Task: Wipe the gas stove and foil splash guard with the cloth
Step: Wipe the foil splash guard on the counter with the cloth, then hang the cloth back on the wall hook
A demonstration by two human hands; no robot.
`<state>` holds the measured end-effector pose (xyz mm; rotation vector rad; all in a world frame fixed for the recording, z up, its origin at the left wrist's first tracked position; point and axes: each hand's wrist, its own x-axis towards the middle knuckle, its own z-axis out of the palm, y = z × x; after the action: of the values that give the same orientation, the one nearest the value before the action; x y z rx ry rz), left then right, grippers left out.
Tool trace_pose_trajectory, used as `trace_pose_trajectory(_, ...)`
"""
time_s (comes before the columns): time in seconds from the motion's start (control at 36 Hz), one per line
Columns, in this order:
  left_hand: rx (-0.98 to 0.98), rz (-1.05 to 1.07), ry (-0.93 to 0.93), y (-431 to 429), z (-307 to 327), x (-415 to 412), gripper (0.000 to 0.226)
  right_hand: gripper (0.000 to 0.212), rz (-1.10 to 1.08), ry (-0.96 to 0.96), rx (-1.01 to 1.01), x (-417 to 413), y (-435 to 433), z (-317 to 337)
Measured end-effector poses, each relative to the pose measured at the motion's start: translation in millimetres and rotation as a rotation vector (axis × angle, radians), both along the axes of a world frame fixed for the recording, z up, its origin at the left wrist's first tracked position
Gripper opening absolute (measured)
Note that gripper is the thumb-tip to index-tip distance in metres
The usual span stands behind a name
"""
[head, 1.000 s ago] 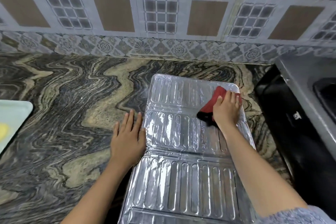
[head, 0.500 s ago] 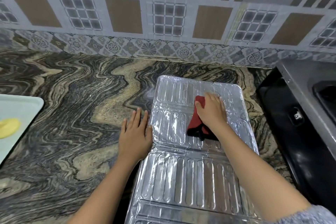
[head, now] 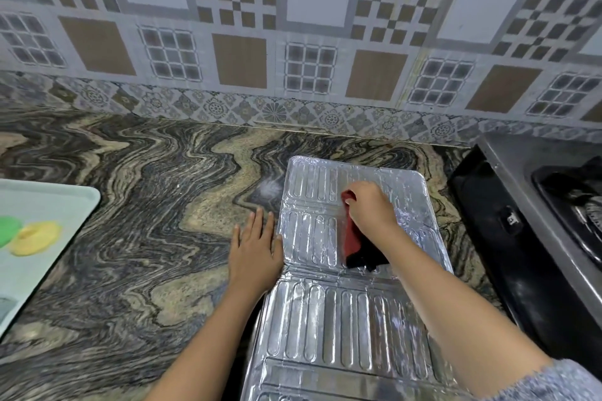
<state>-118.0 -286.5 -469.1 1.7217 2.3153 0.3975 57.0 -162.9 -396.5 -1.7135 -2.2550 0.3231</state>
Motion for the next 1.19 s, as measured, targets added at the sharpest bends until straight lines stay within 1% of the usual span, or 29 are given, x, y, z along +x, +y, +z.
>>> trace_pose_trajectory(0.11, -0.010, -0.011, -0.037, -0.2, 2.6, -2.0, 0.056, 0.017, 0.045, 0.071, -0.001, -2.9, -4.2, 18.5)
trace_pose_trajectory(0.17, -0.022, -0.018, -0.087, 1.5, 5.7, -5.4, 0.055, 0.018, 0.067, 0.108, 0.000, -5.2, -6.8, 27.9)
trace_pose_trajectory(0.25, -0.026, -0.030, -0.206, 4.9, 12.5, -12.6, 0.053, 0.020, 0.118, 0.209, 0.014, -7.8, -11.9, 41.7)
trace_pose_trajectory(0.36, -0.028, -0.007, -0.428, 8.9, 25.0, -23.2, 0.057, 0.021, 0.180, 0.303, 0.059, -11.8, -19.0, 61.5)
trace_pose_trajectory(0.44, 0.089, 0.040, -0.612, 10.3, 46.9, -21.2, 0.055, 0.022, 0.234, 0.353, 0.094, -14.0, -21.4, 76.5)
trace_pose_trajectory(0.5, 0.199, 0.048, -0.682, 12.7, 65.6, -16.8, 0.055, 0.021, 0.265, 0.399, 0.125, -15.0, -24.1, 88.0)
trace_pose_trajectory(0.64, 0.486, -0.125, -0.685, 18.4, 119.1, -0.9, 0.058, 0.022, 0.334, 0.473, 0.191, -15.8, -35.6, 119.5)
trace_pose_trajectory(0.72, 0.602, -0.229, -0.622, 19.1, 149.2, 5.4, 0.060, 0.020, 0.399, 0.503, 0.192, -11.4, -43.0, 139.1)
trace_pose_trajectory(0.78, 0.612, -0.314, -0.584, 19.4, 163.8, 6.9, 0.062, 0.018, 0.453, 0.528, 0.172, -5.2, -46.8, 151.7)
trace_pose_trajectory(0.81, 0.601, -0.349, -0.598, 19.3, 170.0, 8.1, 0.063, 0.017, 0.476, 0.542, 0.166, -1.0, -48.3, 157.7)
trace_pose_trajectory(0.92, 0.510, -0.415, -0.699, 19.1, 185.9, 19.8, 0.060, 0.017, 0.513, 0.590, 0.182, 20.2, -55.5, 181.1)
trace_pose_trajectory(0.97, 0.472, -0.452, -0.791, 17.0, 192.3, 30.0, 0.055, 0.017, 0.519, 0.600, 0.196, 32.8, -59.1, 191.6)
trace_pose_trajectory(1.03, 0.483, -0.488, -0.853, 14.4, 199.5, 43.7, 0.048, 0.021, 0.514, 0.595, 0.210, 46.4, -61.1, 200.8)
trace_pose_trajectory(1.14, 0.528, -0.498, -0.799, 13.7, 215.8, 73.6, 0.042, 0.023, 0.488, 0.586, 0.249, 76.5, -60.6, 216.5)
trace_pose_trajectory(1.19, 0.524, -0.510, -0.781, 14.1, 224.4, 89.0, 0.034, 0.028, 0.473, 0.595, 0.290, 94.1, -59.7, 223.2)
